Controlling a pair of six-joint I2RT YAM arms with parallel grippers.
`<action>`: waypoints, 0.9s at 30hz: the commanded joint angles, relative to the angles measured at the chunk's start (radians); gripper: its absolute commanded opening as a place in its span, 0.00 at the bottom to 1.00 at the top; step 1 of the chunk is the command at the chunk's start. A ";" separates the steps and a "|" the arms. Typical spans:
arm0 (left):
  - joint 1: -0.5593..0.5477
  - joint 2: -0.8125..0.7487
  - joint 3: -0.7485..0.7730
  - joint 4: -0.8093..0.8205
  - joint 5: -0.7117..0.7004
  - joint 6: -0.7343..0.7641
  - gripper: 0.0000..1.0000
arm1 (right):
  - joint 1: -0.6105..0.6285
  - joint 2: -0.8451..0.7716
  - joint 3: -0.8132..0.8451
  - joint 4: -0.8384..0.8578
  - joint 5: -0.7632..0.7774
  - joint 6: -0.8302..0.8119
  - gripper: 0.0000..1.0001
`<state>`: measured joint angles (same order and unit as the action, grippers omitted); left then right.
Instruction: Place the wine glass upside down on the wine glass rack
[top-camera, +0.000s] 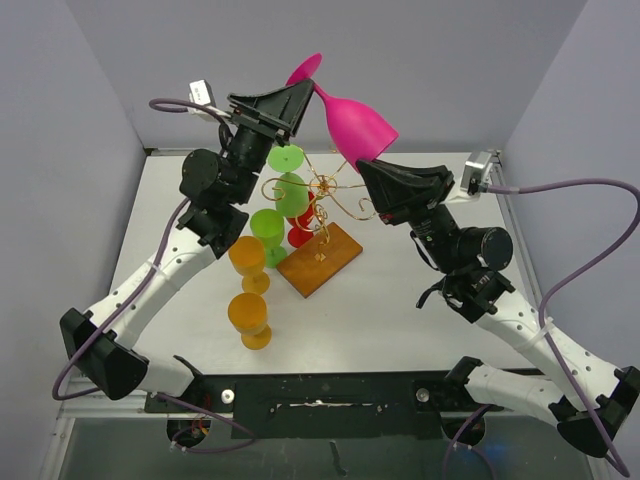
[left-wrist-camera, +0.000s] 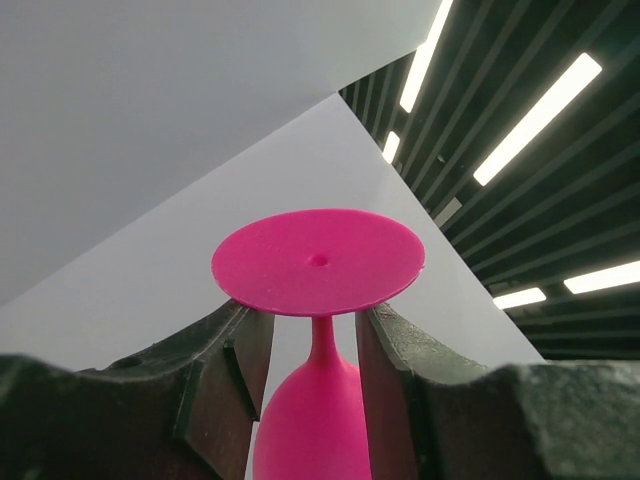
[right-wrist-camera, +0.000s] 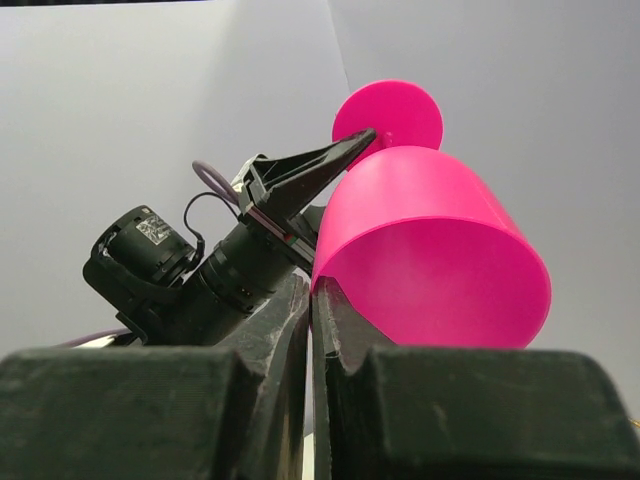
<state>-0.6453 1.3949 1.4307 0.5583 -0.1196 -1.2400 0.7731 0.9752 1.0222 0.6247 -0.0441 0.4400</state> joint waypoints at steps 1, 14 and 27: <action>0.001 0.020 0.065 0.098 -0.012 0.032 0.36 | 0.006 0.008 0.002 0.037 -0.053 0.050 0.00; 0.001 0.049 0.068 0.146 0.006 0.052 0.28 | 0.007 0.010 0.005 0.022 -0.053 0.101 0.00; 0.001 0.022 0.035 0.213 0.027 0.134 0.00 | 0.007 -0.035 -0.003 -0.083 -0.012 0.130 0.16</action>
<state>-0.6476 1.4441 1.4437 0.6861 -0.0959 -1.1679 0.7731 0.9867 1.0145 0.5781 -0.0448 0.5495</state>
